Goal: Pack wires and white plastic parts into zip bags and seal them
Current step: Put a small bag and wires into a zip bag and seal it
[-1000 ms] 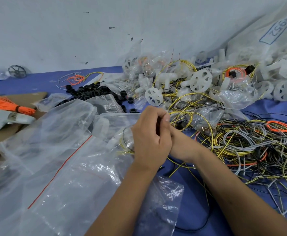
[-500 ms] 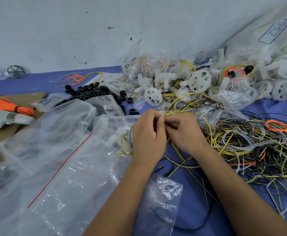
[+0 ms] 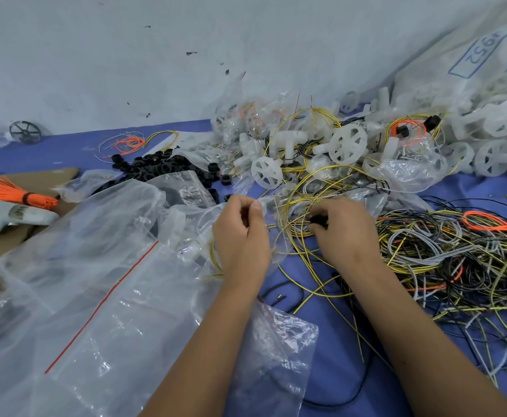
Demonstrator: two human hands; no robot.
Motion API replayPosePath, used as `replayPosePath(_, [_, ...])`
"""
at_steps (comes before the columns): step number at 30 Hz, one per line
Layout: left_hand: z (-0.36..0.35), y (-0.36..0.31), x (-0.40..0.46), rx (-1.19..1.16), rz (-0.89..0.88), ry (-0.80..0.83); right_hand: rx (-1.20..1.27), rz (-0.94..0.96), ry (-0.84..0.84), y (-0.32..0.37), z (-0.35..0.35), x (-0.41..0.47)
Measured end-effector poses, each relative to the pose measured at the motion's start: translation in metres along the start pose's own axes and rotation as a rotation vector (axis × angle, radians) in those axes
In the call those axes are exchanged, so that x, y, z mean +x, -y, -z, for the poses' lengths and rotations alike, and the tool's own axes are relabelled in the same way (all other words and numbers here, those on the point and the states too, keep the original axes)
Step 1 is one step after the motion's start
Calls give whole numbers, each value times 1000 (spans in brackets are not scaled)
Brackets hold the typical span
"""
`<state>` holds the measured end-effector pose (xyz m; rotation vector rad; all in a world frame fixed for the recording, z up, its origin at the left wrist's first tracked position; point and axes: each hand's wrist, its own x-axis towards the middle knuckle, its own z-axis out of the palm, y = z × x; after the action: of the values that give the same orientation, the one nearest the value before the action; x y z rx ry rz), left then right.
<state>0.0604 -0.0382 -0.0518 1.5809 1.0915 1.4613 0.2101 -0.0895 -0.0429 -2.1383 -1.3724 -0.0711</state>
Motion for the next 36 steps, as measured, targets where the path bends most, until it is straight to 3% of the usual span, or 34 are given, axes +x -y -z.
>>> replayPosePath(8, [2, 0, 1, -130, 37, -46, 299, 148, -360, 10, -1, -3])
replayPosePath(12, [1, 1, 2, -144, 36, -50, 619, 199, -76, 22, -3, -8])
replayPosePath(15, [2, 0, 1, -148, -18, -44, 633, 305, 205, 29, -7, -13])
replayPosePath(17, [2, -3, -1, -132, -81, -39, 552, 384, 299, 31, -11, -14])
replayPosePath(22, [-1, -8, -4, -59, -224, -2, 424, 425, 292, 33, -18, -15])
replayPosePath(30, [-2, -9, -6, -87, -278, -79, 696, 329, 600, 37, -12, -18])
replayPosePath(32, [-2, -8, -6, -87, -268, -85, 696, 303, 581, 39, -14, -19])
replayPosePath(36, [-5, -5, -7, -8, -236, -43, 544, 316, 373, 35, -22, -20])
